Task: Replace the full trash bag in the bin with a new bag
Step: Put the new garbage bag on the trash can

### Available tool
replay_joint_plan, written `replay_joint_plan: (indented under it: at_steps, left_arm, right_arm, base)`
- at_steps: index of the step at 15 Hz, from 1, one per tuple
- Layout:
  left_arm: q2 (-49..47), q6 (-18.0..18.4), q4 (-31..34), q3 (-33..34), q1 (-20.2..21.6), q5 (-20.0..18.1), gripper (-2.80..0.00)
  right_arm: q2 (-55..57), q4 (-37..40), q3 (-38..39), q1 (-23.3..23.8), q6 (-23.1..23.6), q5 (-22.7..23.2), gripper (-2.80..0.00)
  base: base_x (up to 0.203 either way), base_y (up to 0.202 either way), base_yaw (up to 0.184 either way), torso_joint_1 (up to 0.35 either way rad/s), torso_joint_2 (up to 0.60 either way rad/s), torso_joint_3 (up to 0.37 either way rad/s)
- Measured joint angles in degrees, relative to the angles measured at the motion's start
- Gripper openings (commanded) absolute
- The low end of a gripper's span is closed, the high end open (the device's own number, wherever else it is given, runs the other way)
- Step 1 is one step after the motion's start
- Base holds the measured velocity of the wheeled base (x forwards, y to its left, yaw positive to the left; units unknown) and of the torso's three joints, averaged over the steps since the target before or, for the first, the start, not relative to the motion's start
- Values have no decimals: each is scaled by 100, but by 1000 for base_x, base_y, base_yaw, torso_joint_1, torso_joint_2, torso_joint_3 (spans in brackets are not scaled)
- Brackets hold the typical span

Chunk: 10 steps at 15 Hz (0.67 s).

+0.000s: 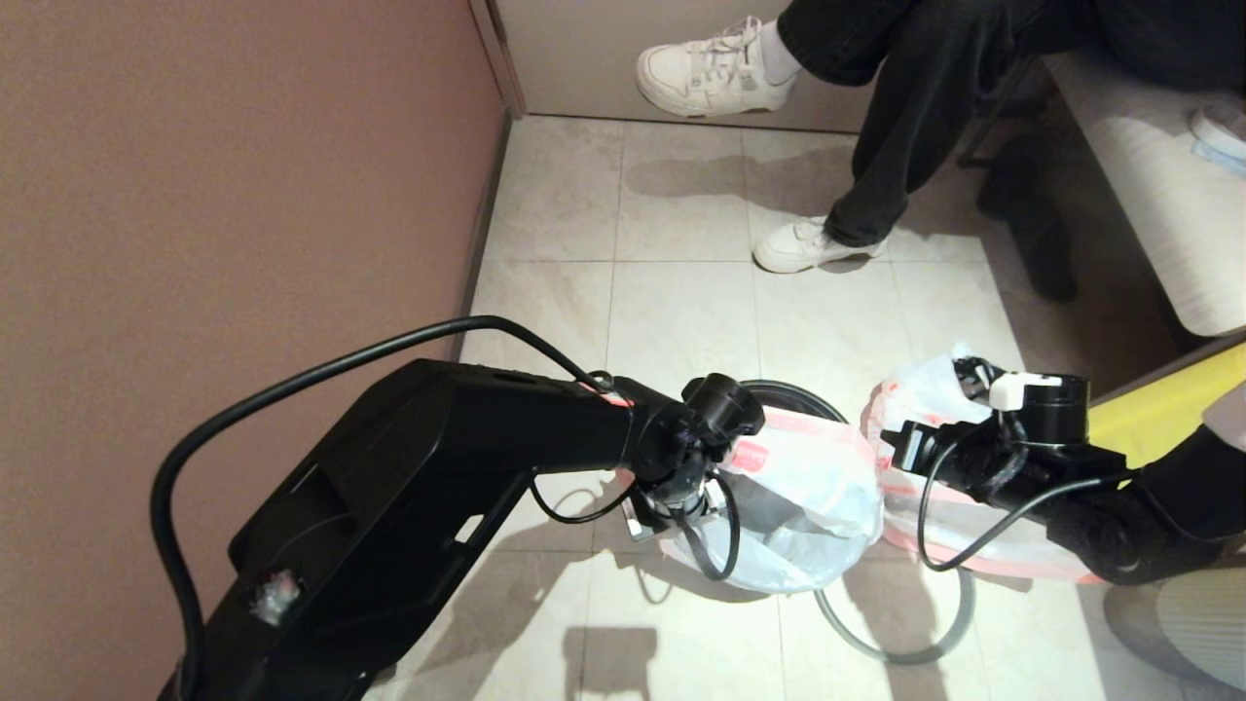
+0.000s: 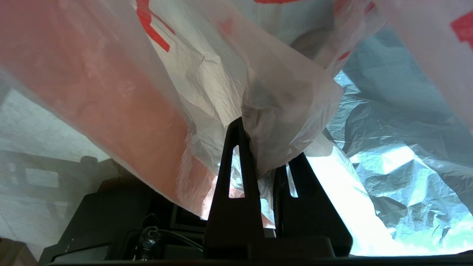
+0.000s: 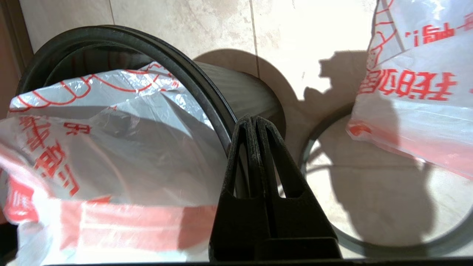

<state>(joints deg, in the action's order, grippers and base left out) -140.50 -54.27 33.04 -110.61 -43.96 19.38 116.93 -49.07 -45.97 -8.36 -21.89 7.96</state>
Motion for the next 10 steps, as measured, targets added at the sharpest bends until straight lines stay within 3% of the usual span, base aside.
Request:
replay_joint_plan:
  at_steps: [2,7,10]
  left_arm:
    - [-11,-5,-2,-11,29,28,-280]
    - [-25,-7,1,-73,91,51,-280]
    - [-24,4,1,-83,91,52,-280]
  right_arm:
    - [-340,815,-176,97,230,2,-280]
    - [-1137,3333,-622,272,1320,117,-280]
    - [-1199,4042,-662,-1,1402,289,-280]
  base:
    - [0,0,0,0,0,0]
    - [0,0,0,0,0,0]
    - [0,0,0,0,0,0]
